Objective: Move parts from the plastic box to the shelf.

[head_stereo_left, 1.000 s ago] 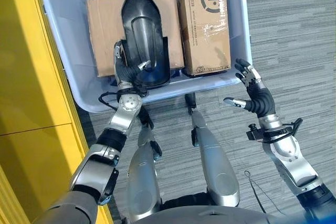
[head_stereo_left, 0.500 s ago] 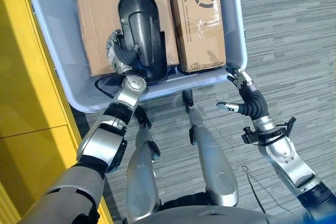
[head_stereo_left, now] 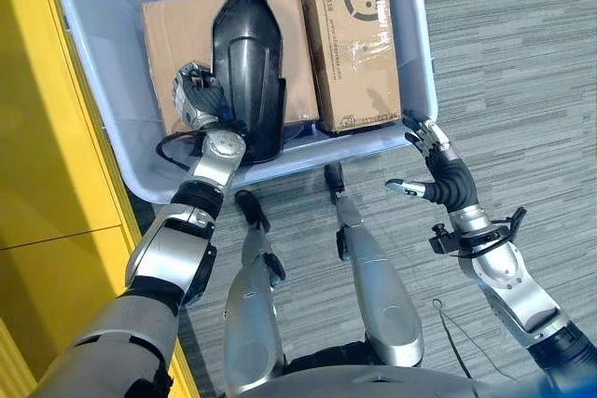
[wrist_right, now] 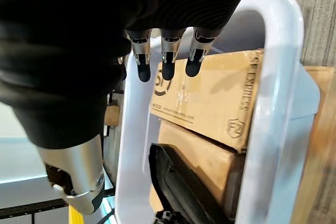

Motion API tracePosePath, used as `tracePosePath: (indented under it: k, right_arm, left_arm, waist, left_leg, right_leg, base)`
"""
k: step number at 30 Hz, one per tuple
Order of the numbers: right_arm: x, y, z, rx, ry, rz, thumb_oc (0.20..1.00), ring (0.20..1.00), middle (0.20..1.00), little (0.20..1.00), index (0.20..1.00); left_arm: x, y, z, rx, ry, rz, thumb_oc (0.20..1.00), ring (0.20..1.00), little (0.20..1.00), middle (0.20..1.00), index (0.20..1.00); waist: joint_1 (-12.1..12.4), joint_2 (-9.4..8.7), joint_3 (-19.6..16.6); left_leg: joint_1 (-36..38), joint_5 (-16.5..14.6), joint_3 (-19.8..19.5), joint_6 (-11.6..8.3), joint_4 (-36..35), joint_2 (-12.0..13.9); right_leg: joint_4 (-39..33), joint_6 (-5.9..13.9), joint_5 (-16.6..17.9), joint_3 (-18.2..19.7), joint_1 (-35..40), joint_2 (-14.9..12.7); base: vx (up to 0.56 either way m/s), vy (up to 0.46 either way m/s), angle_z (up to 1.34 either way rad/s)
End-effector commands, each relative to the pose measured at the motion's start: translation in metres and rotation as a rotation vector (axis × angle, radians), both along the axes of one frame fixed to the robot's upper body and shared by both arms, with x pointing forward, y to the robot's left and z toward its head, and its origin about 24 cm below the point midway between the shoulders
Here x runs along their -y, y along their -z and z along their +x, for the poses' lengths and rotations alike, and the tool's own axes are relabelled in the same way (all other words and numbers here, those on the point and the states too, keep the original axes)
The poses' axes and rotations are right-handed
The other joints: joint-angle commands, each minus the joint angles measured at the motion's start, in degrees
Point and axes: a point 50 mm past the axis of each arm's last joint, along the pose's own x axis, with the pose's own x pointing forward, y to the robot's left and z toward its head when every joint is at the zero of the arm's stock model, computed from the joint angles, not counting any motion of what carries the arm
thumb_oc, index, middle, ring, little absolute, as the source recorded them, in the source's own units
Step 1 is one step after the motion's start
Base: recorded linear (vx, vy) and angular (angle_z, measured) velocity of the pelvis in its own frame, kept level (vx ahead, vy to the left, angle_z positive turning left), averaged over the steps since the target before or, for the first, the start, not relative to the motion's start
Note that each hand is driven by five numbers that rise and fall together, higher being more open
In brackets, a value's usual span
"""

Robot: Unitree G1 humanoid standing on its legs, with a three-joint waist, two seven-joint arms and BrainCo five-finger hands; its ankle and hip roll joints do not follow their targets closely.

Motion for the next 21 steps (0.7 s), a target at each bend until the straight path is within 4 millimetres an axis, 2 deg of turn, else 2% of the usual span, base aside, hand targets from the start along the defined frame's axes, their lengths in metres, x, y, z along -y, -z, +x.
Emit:
tracePosePath:
  k: [1,3,5,8,11,14,21]
  right_arm:
    - [0.008,-0.017,-0.003,0.095,0.018,0.054,1.0,1.0,1.0,1.0,1.0]
    - [0.008,-0.016,-0.001,0.092,0.029,0.052,1.0,1.0,1.0,1.0,1.0]
    - [0.01,-0.015,0.001,0.088,0.058,0.049,1.0,1.0,1.0,1.0,1.0]
    - [0.014,-0.012,0.003,0.081,0.087,0.046,1.0,1.0,1.0,1.0,1.0]
    - [0.02,-0.012,0.004,0.075,0.11,0.035,1.0,1.0,1.0,1.0,1.0]
    - [0.027,-0.009,0.004,0.049,0.125,0.022,1.0,1.0,1.0,1.0,1.0]
    - [0.033,-0.007,0.003,0.027,0.11,0.0,1.0,1.0,1.0,1.0,1.0]
  left_arm:
    - [0.005,0.079,-0.027,-0.251,-0.01,-0.159,0.2,0.2,0.2,0.2,0.2]
    - [0.007,0.077,-0.029,-0.214,0.013,-0.166,0.2,0.2,0.2,0.2,0.2]
    - [0.013,0.064,-0.034,-0.106,0.069,-0.178,0.2,0.2,0.2,0.2,0.2]
    - [0.007,0.053,-0.046,-0.003,0.119,-0.191,0.2,0.2,0.2,0.2,0.2]
    - [-0.001,0.034,-0.063,0.136,0.191,-0.211,0.2,0.2,0.2,0.2,0.2]
    - [-0.017,0.013,-0.093,0.277,0.265,-0.201,0.2,0.2,0.2,0.2,0.2]
    - [-0.027,-0.004,-0.122,0.358,0.332,-0.134,0.2,0.2,0.2,0.2,0.2]
  waist:
    - [0.4,-1.74,-1.3]
    - [1.0,-1.07,-1.3]
    - [1.8,-0.04,-2.0]
    - [2.6,0.98,-3.5]
    - [3.5,2.17,-5.6]
    - [4.6,4.1,-8.8]
    - [5.6,6.22,-12.7]
  left_leg:
    - [2.0,-2.9,-3.6,-2.62,4.8,3.0]
    - [3.2,-2.9,-3.8,-2.59,4.6,2.8]
    - [4.9,-3.0,-3.9,-2.55,4.1,2.5]
    - [7.2,-3.1,-4.0,-2.53,3.2,2.2]
    - [9.3,-3.0,-4.1,-2.56,2.2,2.2]
    - [13.3,-3.3,-4.0,-2.5,1.0,2.0]
    - [17.2,-3.6,-4.3,-2.46,0.2,2.2]
  right_leg:
    - [5.4,4.68,-2.8,-2.3,1.5,-4.3]
    - [5.4,4.69,-2.9,-2.5,2.8,-4.6]
    - [5.2,4.71,-3.1,-2.9,4.7,-4.9]
    - [4.8,4.77,-3.4,-3.3,6.7,-5.3]
    - [4.1,4.83,-3.7,-3.6,8.8,-5.8]
    - [3.4,4.99,-4.7,-4.2,12.6,-6.1]
    - [3.5,4.67,-6.2,-4.8,16.3,-6.1]
  base:
    - [-0.08,-0.009,0.01]
    - [0.0,0.007,0.02]
    - [0.01,0.008,0.02]
    - [0.04,0.026,0.07]
    - [0.06,0.025,0.07]
    - [0.09,0.034,0.12]
    - [0.05,0.002,0.07]
